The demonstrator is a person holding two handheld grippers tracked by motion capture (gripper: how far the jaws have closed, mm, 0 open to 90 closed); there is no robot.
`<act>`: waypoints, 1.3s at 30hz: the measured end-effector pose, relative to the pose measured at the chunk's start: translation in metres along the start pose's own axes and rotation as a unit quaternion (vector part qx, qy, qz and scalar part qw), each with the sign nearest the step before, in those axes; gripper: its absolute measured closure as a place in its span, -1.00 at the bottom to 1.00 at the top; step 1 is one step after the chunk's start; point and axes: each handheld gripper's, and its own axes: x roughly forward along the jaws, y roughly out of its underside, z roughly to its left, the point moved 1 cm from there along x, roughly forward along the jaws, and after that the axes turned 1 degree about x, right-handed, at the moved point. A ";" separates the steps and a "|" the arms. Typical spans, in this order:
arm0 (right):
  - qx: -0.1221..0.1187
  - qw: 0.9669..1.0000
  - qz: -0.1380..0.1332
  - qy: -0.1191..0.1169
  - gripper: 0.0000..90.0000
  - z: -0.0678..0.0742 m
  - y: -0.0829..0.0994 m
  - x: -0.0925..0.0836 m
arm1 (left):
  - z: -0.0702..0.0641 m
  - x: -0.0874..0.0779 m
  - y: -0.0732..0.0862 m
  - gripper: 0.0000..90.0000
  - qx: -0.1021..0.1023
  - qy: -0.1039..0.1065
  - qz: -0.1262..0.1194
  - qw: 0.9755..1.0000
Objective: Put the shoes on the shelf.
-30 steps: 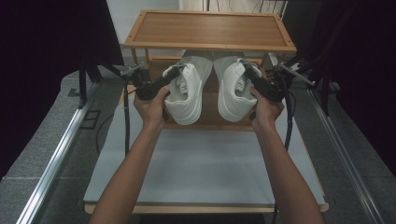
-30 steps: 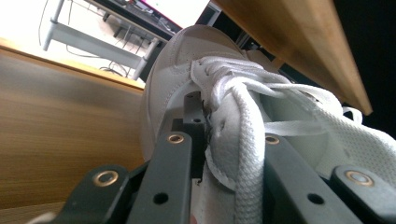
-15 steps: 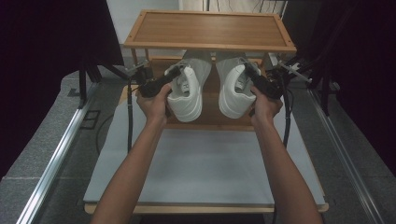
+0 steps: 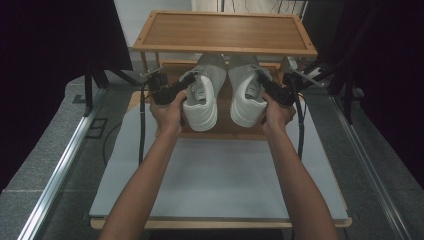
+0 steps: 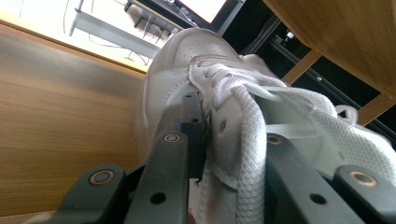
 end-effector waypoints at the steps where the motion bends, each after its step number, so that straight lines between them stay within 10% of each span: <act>1: -0.001 1.000 0.002 0.001 0.70 0.000 0.002 0.002 | 0.000 0.001 0.001 0.78 -0.002 -0.001 -0.001 1.000; 15: -0.030 1.000 -0.003 0.006 0.55 0.014 0.005 0.005 | -0.004 0.010 0.006 0.62 -0.021 -0.006 -0.010 1.000; 39: -0.035 0.998 -0.024 -0.036 -0.02 0.019 -0.005 -0.006 | -0.009 0.010 0.004 -0.03 -0.024 0.051 -0.034 0.998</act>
